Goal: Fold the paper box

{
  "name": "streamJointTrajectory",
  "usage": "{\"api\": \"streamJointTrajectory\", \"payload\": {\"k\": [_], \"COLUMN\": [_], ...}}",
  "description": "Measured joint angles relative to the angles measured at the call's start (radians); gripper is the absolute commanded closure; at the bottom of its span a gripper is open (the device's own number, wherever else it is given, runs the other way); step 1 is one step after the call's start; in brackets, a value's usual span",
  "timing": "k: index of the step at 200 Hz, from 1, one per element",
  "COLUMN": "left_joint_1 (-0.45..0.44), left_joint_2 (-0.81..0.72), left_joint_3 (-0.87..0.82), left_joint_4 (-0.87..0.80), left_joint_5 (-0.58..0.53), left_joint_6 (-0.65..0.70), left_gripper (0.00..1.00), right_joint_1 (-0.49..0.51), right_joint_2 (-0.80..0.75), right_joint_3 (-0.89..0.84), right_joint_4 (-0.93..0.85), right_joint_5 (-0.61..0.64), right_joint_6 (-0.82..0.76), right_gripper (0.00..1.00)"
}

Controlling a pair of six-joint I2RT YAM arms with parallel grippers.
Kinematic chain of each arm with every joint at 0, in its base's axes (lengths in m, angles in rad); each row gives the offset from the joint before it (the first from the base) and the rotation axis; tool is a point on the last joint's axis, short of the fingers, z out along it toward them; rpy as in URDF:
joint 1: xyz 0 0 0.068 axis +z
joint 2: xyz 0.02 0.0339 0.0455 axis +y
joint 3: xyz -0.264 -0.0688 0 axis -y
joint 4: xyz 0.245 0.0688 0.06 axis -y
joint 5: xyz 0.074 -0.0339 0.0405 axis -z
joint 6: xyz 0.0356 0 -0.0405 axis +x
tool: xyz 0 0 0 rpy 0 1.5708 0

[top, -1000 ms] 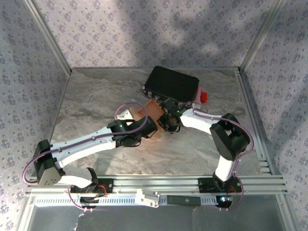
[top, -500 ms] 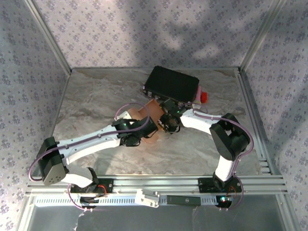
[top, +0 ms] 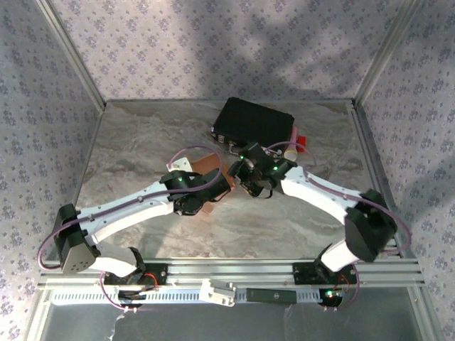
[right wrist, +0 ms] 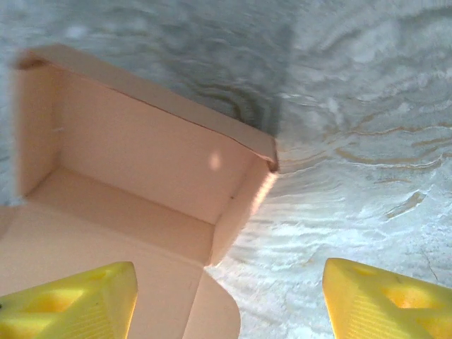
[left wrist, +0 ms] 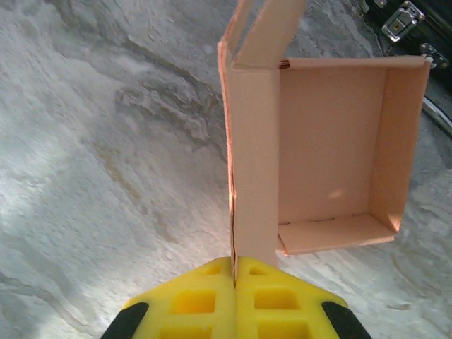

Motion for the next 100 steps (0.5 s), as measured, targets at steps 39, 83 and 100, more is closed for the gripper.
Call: {"api": "streamJointTrajectory", "payload": {"k": [39, 83, 100], "left_joint_1": [0.08, 0.225, 0.278], "left_joint_2": [-0.087, -0.224, -0.256], "left_joint_3": [0.0, 0.002, 0.013], "left_joint_4": [0.044, 0.144, 0.165], "left_joint_5": [0.034, 0.236, 0.347], "left_joint_6": [0.303, 0.765, 0.938], "left_gripper": [1.0, 1.0, 1.0], "right_joint_1": [-0.01, -0.07, -0.094], "right_joint_2": [-0.061, -0.114, -0.164], "right_joint_3": [0.105, 0.101, 0.041], "right_joint_4": [-0.029, 0.009, 0.043], "right_joint_5": [-0.019, -0.096, -0.121], "right_joint_6": [-0.239, -0.565, -0.679], "right_gripper": [0.29, 0.3, 0.3]}}
